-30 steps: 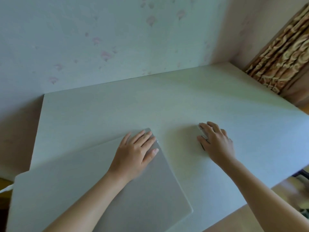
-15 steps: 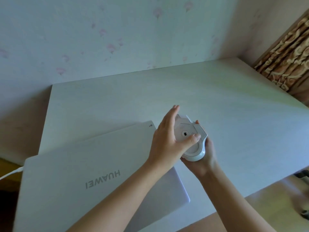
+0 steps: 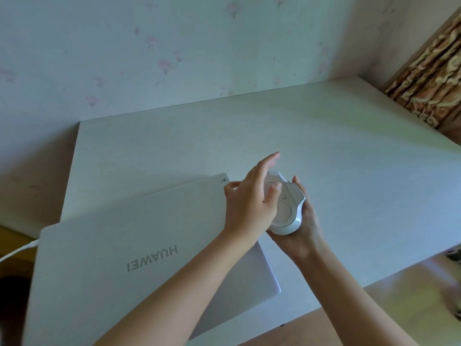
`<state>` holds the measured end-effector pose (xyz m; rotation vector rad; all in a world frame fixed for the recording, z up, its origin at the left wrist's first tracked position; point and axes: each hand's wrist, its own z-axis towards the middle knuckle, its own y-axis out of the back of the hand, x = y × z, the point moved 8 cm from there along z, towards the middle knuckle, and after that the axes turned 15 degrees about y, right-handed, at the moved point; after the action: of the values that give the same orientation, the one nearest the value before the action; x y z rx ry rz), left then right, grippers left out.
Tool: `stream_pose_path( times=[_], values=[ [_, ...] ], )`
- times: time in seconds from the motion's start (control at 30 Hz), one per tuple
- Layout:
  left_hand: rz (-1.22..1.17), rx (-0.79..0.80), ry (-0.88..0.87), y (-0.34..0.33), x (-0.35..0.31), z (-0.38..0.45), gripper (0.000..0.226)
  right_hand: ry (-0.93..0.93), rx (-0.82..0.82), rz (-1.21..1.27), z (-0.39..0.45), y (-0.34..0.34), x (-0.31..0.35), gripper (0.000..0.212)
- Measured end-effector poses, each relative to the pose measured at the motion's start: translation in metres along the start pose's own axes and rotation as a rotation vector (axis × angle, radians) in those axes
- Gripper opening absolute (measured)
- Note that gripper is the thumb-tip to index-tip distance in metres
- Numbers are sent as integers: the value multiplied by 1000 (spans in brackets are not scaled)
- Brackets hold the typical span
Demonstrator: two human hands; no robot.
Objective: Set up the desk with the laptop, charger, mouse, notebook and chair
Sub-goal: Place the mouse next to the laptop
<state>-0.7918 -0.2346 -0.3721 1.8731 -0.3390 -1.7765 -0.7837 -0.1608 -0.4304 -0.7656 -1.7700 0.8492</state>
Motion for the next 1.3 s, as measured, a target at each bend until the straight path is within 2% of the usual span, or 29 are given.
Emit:
stream_pose_path(
  times=[0.07, 0.13, 0.2, 0.27, 0.33, 0.47, 0.53, 0.63, 0.93, 1.13, 1.3],
  values=[
    [27, -62, -21, 5, 0, 2, 48, -3, 39, -61, -1, -4, 0, 41],
    [66, -79, -44, 10, 1, 0, 45, 39, 101, -229, -2, -9, 7, 40],
    [160, -106, -79, 16, 7, -4, 43, 166, 93, -516, 0, -1, 19, 36],
    [356, -200, -154, 22, 19, -12, 43, 330, -22, -804, -2, 9, 36, 27],
    [537, -232, -148, 23, 40, -18, 49, 517, -76, -1130, -8, 9, 50, 29],
    [745, -154, -18, 16, 80, -26, 60, 696, 24, -1860, -12, -1, 40, 38],
    [773, -109, 42, 12, 89, -26, 68, 730, 62, -2064, -11, -3, 27, 39],
    [765, -89, 73, 10, 93, -26, 74, 763, 88, -2147, -8, -3, 16, 38],
    [735, -97, 39, 9, 95, -31, 66, 872, 82, -2209, -9, 2, 15, 38],
    [728, -106, -7, 8, 92, -39, 64, 851, 81, -2253, -11, 2, 13, 41],
    [842, 33, 30, 11, 88, -35, 70, 743, 157, -2252, -15, 2, 13, 47]
  ],
)
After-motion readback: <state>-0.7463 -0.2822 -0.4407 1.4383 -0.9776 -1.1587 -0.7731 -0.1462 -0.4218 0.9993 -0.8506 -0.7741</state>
